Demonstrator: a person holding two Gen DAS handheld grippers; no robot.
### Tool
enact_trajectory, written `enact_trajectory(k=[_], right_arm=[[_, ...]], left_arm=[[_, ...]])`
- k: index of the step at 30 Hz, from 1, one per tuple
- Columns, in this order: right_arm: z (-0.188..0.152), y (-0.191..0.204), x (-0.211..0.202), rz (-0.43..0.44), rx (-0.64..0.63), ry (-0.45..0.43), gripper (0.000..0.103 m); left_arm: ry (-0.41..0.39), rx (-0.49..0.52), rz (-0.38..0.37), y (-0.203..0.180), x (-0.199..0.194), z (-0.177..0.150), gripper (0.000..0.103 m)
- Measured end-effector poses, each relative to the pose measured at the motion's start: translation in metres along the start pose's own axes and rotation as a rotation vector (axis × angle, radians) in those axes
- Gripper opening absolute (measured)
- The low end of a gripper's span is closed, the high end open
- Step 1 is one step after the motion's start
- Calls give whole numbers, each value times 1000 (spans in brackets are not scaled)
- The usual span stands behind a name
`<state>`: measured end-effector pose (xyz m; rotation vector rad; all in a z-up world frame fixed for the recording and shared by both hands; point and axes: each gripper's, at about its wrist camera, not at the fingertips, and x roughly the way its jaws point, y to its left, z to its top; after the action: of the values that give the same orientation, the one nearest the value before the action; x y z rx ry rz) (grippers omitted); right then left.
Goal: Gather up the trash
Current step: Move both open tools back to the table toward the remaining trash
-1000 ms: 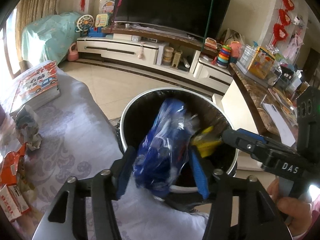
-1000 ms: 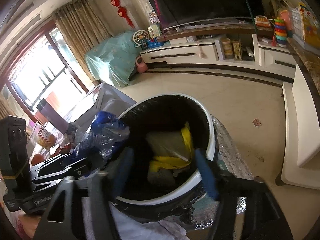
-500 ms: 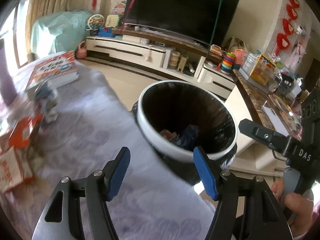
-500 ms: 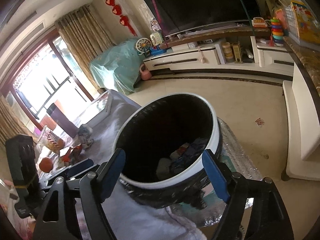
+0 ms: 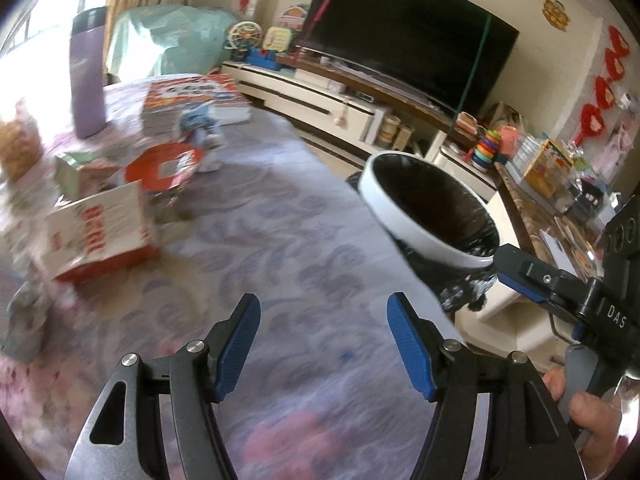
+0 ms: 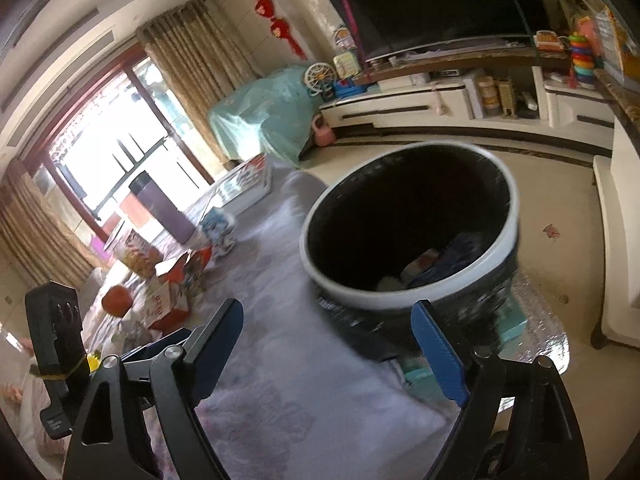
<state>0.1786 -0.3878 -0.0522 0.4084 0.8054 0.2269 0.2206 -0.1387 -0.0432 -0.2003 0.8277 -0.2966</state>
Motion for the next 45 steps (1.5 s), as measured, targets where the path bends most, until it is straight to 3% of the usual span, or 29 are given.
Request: enact_trajectory(k=[7,28,45], right_arm=[[-12,21,10,37,-17,30,89],[-53,93,46,152,-94,143,89],[-84,175,82,276,-185,241,89]], left_arm=[[-10,-65,17,24,-26,-14,65],[-41,-158,162,98,-107,-62,65],[-106,-298,289,181,-149,-67,65]])
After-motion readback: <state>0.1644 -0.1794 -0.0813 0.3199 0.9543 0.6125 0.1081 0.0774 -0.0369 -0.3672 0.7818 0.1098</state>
